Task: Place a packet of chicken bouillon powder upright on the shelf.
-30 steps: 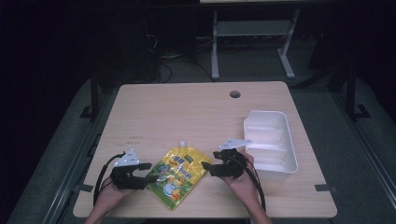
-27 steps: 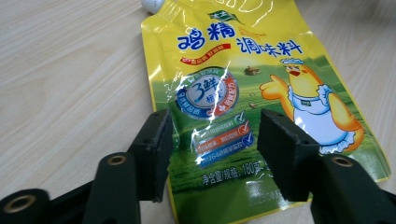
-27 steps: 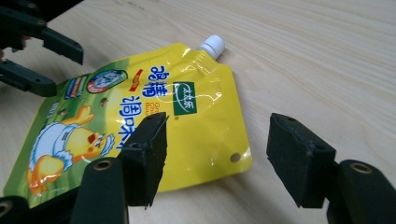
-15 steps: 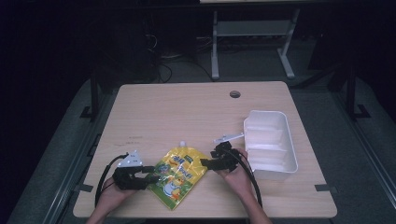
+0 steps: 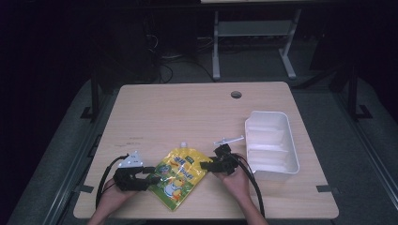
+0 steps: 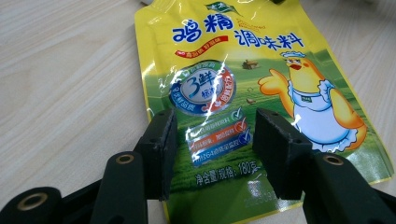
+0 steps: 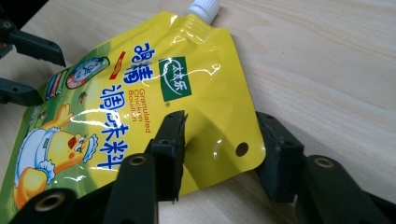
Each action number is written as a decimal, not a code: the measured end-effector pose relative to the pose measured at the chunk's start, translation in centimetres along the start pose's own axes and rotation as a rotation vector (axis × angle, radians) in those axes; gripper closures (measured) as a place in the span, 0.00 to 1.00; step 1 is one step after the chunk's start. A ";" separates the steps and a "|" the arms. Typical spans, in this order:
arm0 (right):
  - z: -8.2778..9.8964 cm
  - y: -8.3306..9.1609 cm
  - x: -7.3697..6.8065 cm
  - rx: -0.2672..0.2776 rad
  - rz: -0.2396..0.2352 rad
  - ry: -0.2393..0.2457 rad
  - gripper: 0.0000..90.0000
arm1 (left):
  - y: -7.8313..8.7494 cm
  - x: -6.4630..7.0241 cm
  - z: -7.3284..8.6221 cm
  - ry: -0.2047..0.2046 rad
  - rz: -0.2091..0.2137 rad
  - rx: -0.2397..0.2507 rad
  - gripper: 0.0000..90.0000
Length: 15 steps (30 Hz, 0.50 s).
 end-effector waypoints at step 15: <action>0.4 -0.3 -0.8 0.020 -0.079 -0.024 0.82 | -0.1 0.2 0.0 0.002 -0.017 0.003 0.56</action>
Point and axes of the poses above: each handheld gripper's, and its own axes: y roughly backward along the jaws, z roughly out of its underside, x roughly to its right, the point moved 2 cm from there along -y, roughly forward along the jaws, and after that the axes turned 6 degrees about -x, right-handed, at the moved point
